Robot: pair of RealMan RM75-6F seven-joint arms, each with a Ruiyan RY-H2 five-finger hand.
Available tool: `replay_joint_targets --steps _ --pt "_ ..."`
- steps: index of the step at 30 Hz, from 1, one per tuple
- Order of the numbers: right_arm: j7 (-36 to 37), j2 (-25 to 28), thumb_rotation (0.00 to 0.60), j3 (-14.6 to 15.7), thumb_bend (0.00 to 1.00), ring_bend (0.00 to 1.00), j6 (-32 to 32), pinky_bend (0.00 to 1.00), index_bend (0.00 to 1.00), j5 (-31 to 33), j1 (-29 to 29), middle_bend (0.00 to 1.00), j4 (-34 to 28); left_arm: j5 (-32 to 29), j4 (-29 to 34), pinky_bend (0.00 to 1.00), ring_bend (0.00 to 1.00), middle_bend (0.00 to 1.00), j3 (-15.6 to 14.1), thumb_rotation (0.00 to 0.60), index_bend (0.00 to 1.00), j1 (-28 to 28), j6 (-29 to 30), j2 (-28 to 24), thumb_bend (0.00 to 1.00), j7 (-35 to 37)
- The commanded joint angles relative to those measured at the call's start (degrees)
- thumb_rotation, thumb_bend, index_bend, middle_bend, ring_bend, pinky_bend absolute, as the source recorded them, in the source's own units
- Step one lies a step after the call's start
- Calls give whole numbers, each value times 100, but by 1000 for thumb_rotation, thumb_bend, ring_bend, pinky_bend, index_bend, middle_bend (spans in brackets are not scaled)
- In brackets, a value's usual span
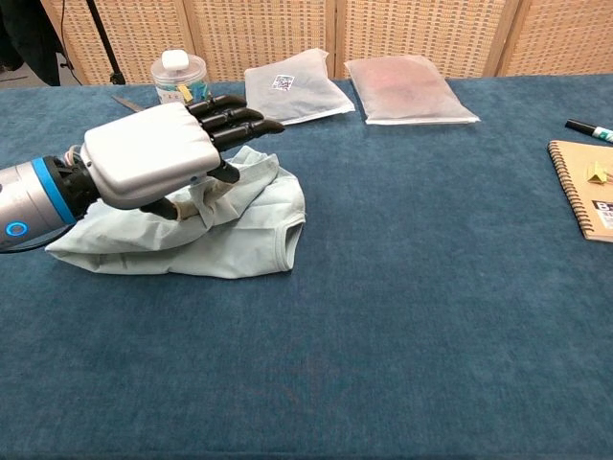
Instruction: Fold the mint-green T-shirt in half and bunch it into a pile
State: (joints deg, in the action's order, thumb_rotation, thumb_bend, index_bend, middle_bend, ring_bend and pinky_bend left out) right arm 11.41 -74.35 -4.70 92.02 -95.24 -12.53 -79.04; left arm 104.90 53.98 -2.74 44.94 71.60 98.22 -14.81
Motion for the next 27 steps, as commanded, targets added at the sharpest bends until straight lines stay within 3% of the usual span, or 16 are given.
replay_joint_targets --steps 1,17,24,26,27 --pt "0 2 600 0 131 0 0 0 0 -1 0 0 -4 101 12 0 0 0 32 600 707 133 -69 86 387 -288" --pt "8 28 600 20 153 0 -45 0 0 -8 -3 0 -35 426 -620 0 0 0 -164 600 706 400 -205 629 368 -831" --pt "15 38 600 28 156 0 -61 0 0 -13 -7 0 -49 427 -935 0 0 0 -165 600 557 434 -95 908 360 -729" --pt "18 40 600 29 156 0 -62 0 0 -14 -7 0 -50 427 -997 0 0 0 -180 600 442 439 -86 949 349 -702" --pt "19 41 600 30 156 0 -63 0 0 -15 -7 0 -50 427 -1021 0 0 0 -186 600 321 439 -80 966 333 -694"
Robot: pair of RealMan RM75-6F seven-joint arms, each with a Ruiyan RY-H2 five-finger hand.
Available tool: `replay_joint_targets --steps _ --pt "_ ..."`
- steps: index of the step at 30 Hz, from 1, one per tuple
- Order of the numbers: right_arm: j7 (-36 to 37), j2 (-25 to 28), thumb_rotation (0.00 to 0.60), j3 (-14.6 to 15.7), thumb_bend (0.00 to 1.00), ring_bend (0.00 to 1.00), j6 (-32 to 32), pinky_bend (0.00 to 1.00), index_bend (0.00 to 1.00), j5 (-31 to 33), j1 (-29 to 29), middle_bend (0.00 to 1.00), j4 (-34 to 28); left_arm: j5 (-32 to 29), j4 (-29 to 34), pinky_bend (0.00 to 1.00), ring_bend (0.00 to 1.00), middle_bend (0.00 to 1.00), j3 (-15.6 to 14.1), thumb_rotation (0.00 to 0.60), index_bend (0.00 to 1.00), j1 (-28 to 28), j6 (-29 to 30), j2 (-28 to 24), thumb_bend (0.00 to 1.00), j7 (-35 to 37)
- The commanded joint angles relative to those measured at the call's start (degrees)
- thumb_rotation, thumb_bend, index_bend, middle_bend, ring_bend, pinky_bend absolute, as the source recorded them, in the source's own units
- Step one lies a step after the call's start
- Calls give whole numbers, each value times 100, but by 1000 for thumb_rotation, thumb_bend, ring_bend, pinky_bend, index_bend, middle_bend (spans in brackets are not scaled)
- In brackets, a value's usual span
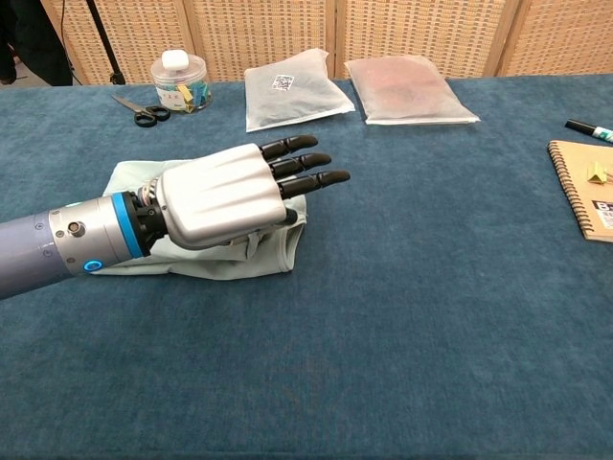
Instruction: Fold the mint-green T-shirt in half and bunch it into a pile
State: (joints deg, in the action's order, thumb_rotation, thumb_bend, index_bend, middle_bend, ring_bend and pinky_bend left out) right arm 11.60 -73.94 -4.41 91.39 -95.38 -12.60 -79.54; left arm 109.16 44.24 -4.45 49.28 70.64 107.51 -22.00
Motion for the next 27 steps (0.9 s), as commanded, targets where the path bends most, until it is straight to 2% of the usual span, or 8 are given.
replay_joint_targets --steps 1,3,4,10,15,18,22,27 --pt "2 2 600 1 156 0 -1 0 0 -1 0 0 0 -2 -79 0 0 0 -21 600 202 2 32 64 311 39" --pt "4 3 600 2 156 0 -3 0 0 -2 0 0 1 -13 -131 0 0 0 -20 600 46 -13 89 108 260 81" --pt "8 4 600 3 156 0 -3 0 0 -1 1 0 -1 -27 -160 0 0 0 -11 600 2 -29 142 138 224 121" --pt "3 17 600 13 156 0 21 0 0 -23 12 0 -20 -295 -174 0 0 0 136 600 0 -237 398 237 15 355" --pt "-11 17 600 19 156 0 31 0 0 -34 19 0 -30 -444 29 0 0 0 239 600 0 -355 635 135 0 571" --pt "-30 13 600 27 156 0 21 0 0 -38 20 0 -32 -566 359 0 0 0 356 600 0 -445 857 -110 0 764" --pt "-57 0 600 37 156 0 -3 0 0 -43 13 0 -38 -732 898 0 0 0 430 600 0 -505 811 -569 0 889" --pt "-89 -13 600 43 156 0 -18 0 0 -46 10 0 -36 -1015 1225 0 0 0 510 600 0 -579 585 -903 0 1075"
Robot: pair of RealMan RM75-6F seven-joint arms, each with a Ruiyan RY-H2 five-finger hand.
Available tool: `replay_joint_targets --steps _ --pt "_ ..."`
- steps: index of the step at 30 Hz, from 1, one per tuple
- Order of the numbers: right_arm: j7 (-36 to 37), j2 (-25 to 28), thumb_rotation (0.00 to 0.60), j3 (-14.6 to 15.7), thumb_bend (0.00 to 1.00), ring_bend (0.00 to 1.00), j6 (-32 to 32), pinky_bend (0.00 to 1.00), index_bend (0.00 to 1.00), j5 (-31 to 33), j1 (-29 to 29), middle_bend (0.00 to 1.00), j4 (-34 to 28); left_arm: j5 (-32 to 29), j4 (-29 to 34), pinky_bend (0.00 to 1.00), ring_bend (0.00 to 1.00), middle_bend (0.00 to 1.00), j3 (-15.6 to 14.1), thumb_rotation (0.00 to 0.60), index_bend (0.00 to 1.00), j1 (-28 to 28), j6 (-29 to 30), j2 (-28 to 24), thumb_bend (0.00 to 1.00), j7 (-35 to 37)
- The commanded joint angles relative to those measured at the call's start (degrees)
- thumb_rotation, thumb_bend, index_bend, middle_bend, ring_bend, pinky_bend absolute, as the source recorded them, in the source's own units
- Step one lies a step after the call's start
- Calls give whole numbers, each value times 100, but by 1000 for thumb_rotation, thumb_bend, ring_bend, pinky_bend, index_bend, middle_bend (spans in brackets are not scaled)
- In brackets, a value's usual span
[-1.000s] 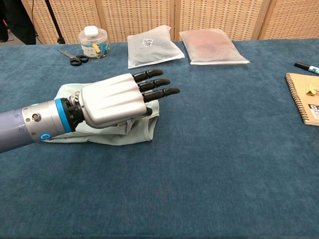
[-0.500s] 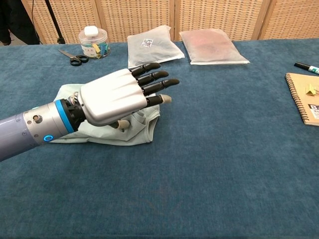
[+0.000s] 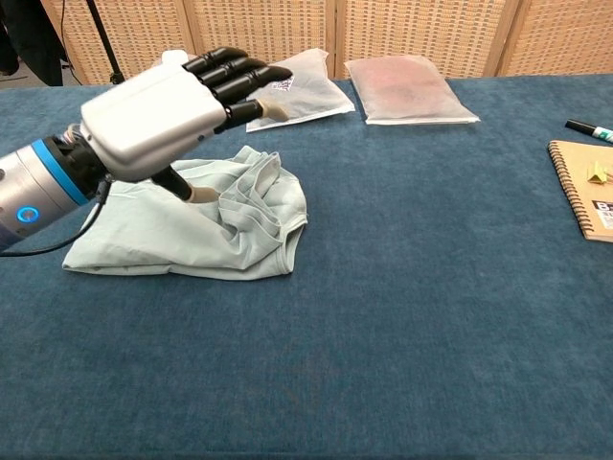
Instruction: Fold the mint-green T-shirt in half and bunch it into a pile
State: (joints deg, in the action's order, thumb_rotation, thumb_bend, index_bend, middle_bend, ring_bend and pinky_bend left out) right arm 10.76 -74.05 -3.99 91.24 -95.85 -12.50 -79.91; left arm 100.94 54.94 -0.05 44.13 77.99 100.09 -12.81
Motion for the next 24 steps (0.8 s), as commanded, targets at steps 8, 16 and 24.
replay_joint_targets --steps 8,16,24 --pt "-39 -25 600 3 156 0 -52 0 0 25 -11 0 16 -618 -446 0 0 0 117 600 0 -90 -728 33 0 733" --pt "-41 -40 600 -9 156 0 -109 0 0 67 -30 0 46 -644 -1199 0 0 0 176 600 0 -3 -728 489 1 1140" --pt "-6 -29 600 -26 156 0 -110 0 0 99 -28 0 51 -692 -1534 0 0 0 189 600 0 82 -860 752 4 1228"
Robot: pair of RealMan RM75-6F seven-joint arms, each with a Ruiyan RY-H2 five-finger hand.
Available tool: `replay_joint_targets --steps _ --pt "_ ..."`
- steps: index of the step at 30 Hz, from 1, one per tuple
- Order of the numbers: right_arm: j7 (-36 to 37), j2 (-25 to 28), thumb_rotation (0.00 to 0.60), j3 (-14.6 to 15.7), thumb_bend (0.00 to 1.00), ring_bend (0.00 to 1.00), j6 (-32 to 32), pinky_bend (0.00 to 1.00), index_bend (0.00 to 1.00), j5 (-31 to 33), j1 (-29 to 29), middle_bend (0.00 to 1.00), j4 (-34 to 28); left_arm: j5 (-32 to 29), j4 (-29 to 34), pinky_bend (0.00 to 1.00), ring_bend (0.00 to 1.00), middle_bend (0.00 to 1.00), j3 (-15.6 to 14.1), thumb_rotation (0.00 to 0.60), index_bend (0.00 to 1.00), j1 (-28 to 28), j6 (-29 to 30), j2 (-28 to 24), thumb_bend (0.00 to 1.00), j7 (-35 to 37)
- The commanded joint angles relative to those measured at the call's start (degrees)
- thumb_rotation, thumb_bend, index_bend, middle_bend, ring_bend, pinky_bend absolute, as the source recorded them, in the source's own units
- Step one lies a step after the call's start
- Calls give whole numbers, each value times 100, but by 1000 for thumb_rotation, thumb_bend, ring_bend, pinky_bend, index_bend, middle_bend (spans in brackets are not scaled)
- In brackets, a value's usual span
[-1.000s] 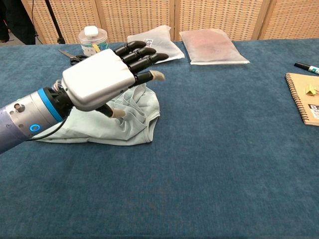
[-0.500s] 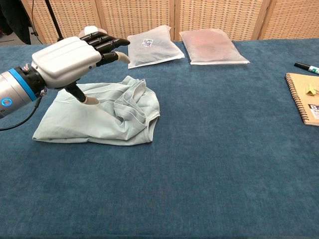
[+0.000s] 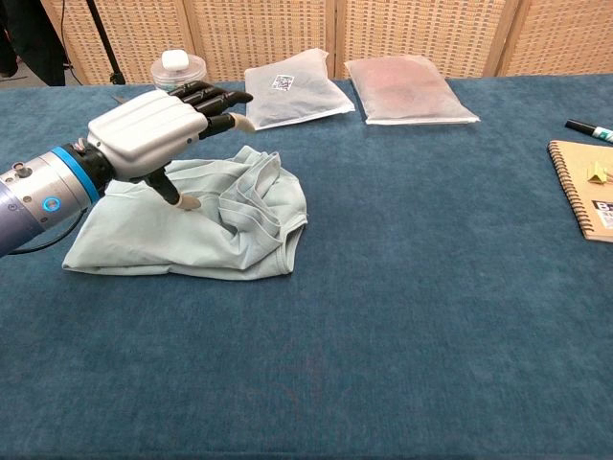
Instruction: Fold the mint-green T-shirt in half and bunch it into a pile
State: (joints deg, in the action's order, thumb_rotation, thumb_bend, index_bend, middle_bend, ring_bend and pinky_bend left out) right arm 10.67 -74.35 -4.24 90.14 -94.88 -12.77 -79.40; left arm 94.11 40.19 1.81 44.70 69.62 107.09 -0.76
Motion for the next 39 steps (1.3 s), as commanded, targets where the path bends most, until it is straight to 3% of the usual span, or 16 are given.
replay_joint_targets --steps 1,39 --pt "7 2 600 -3 156 0 -1 0 0 4 -1 0 1 -12 -94 0 0 0 1 600 0 32 -26 78 5 38" --pt "71 28 600 -14 156 0 -30 0 0 38 -9 0 7 -171 -593 0 0 0 211 600 0 562 -216 806 16 -240"
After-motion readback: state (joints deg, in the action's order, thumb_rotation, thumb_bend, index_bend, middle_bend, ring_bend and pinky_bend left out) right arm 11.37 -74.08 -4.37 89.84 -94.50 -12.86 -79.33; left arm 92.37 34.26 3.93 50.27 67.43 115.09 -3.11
